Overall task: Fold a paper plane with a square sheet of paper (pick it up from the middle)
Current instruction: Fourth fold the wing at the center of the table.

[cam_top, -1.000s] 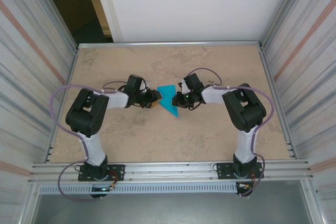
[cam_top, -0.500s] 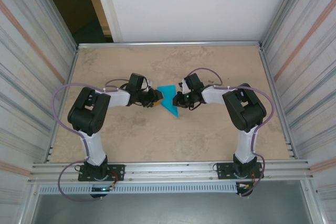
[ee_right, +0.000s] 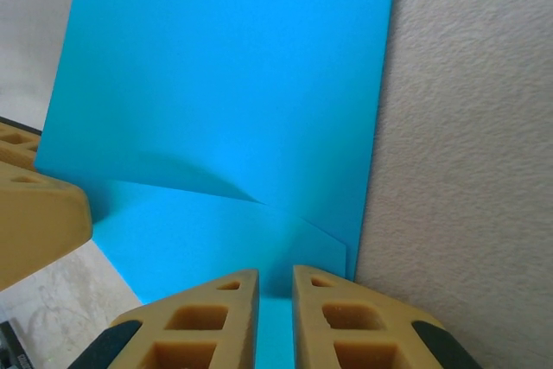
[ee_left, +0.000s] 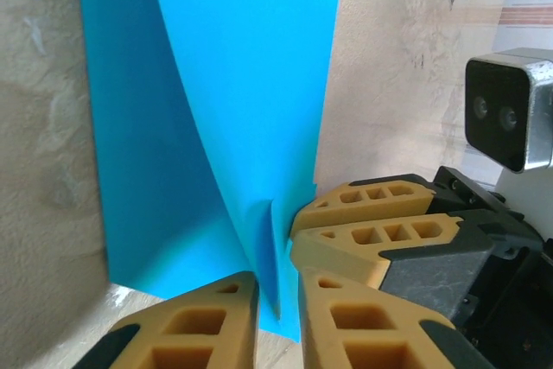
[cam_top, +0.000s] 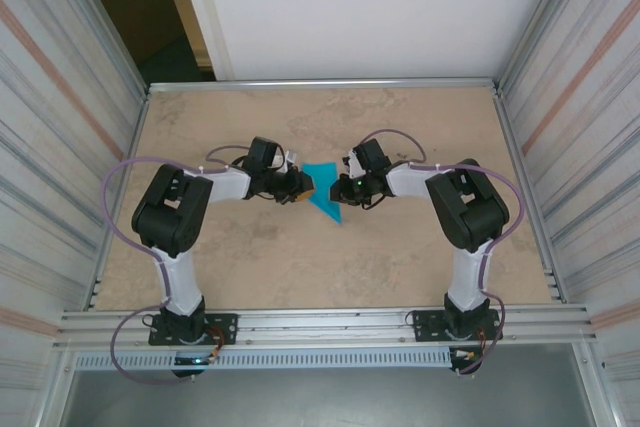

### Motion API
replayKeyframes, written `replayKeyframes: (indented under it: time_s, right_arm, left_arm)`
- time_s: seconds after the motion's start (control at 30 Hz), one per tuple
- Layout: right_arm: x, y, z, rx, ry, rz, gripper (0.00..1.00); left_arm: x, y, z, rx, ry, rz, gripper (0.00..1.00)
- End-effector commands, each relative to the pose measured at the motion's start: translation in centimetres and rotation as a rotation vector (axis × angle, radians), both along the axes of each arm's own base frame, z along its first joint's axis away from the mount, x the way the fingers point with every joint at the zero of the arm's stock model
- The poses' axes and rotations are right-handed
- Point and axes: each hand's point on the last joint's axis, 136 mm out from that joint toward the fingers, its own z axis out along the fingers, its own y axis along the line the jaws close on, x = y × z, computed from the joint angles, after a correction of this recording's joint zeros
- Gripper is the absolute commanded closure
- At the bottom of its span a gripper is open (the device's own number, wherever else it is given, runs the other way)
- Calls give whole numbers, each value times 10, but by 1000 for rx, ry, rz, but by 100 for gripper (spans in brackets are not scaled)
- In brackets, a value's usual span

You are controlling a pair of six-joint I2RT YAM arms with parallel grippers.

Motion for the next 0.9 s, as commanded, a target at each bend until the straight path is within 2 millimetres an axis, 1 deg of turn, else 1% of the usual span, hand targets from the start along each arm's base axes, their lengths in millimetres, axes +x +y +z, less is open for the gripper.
replayKeyframes:
  time_s: [0.0,0.17,0.27,0.4,0.47,0.53,0.6,0.7,0.8,0.87]
  right_arm:
    - [-2,-5,15,-1,-20,5,82]
    - [-1,-8,24,-15,-60,12,78]
    - [1,-15,35,-42,-117,1,72]
    - [3,-31,45,-162,-242,-15,63]
    - [2,-38,48,-242,-314,-9,61]
    - [-2,-39,51,-325,-398,21,59]
    - [-8,-34,55,-371,-468,60,59]
    - [-17,-18,56,-410,-550,134,58]
    - [-24,-1,51,-430,-589,201,57]
    - [-25,7,46,-438,-594,223,57]
  left_arm:
    - [1,-3,1,0,-4,-32,83]
    - [2,-1,0,7,-1,-25,90]
    - [3,1,1,19,-3,-9,95]
    - [6,8,6,52,-6,47,96]
    - [5,12,9,73,-4,83,96]
    - [4,15,14,95,-2,125,96]
    - [2,17,16,114,6,159,96]
    - [-1,17,18,133,23,203,96]
    - [-3,17,22,158,33,235,96]
    - [-4,16,25,168,37,244,96]
